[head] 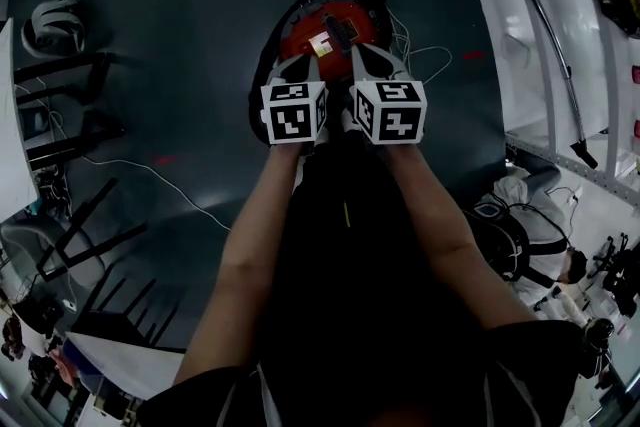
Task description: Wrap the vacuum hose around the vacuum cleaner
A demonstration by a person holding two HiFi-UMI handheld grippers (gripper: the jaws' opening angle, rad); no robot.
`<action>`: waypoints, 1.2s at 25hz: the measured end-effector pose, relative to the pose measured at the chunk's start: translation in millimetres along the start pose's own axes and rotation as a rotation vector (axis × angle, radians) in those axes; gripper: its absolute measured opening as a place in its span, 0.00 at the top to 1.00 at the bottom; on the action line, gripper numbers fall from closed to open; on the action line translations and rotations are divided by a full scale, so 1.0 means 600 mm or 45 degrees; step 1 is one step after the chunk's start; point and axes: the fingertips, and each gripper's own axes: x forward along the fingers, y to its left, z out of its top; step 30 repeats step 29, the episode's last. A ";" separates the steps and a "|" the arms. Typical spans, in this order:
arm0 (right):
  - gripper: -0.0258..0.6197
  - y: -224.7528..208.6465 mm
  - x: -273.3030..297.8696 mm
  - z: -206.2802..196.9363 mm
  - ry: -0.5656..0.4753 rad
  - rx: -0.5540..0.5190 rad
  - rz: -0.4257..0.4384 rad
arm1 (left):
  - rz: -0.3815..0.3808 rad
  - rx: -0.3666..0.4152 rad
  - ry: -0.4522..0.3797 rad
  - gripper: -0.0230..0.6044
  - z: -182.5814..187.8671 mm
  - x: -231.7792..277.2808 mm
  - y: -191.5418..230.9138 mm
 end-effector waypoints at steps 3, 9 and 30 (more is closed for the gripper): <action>0.97 0.022 -0.024 0.011 -0.026 -0.048 0.022 | 0.005 0.012 -0.035 0.95 0.004 -0.030 0.001; 0.97 0.048 -0.054 0.008 -0.038 -0.079 0.054 | 0.027 0.034 -0.051 0.95 -0.004 -0.078 0.018; 0.97 0.086 -0.037 0.044 -0.047 -0.123 0.120 | 0.026 0.087 -0.059 0.95 0.030 -0.094 0.050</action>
